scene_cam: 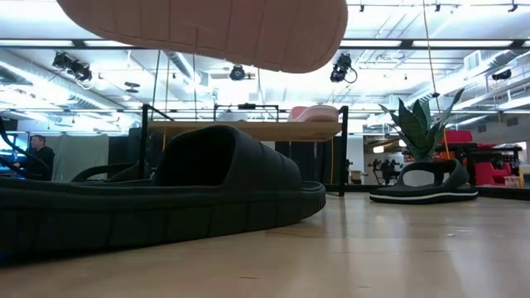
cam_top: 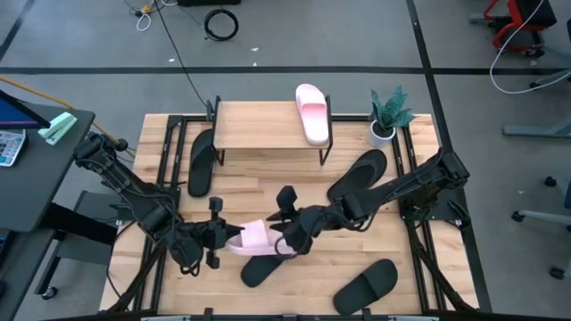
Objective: Pick and place slides into the shelf
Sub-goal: Align the pink slide on the shelf with the other pink slide
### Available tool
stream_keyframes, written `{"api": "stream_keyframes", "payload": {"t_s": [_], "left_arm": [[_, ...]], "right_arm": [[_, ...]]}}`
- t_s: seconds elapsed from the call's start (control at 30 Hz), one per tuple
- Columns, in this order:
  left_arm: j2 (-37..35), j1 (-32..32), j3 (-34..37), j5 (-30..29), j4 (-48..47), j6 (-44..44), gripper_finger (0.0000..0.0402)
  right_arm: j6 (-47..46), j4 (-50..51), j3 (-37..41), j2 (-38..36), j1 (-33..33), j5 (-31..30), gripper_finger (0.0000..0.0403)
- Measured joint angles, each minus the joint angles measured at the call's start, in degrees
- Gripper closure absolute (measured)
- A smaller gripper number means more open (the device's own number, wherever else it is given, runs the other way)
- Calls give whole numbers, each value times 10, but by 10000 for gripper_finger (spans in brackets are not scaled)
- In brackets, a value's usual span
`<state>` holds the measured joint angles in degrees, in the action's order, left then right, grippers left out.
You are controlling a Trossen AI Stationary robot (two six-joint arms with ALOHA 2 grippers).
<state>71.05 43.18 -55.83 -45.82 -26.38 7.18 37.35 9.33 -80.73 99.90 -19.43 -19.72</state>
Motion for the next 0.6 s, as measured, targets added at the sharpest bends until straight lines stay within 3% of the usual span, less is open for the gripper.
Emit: {"api": "stream_keyframes", "payload": {"t_s": [0.3, 0.6], "left_arm": [[0, -5, 0, -6, 73, -93, 396], [0, -40, 0, -6, 78, -106, 395]], "right_arm": [[36, -26, 0, 7, -1, -7, 261], [53, -75, 0, 6, 2, 11, 273]]}}
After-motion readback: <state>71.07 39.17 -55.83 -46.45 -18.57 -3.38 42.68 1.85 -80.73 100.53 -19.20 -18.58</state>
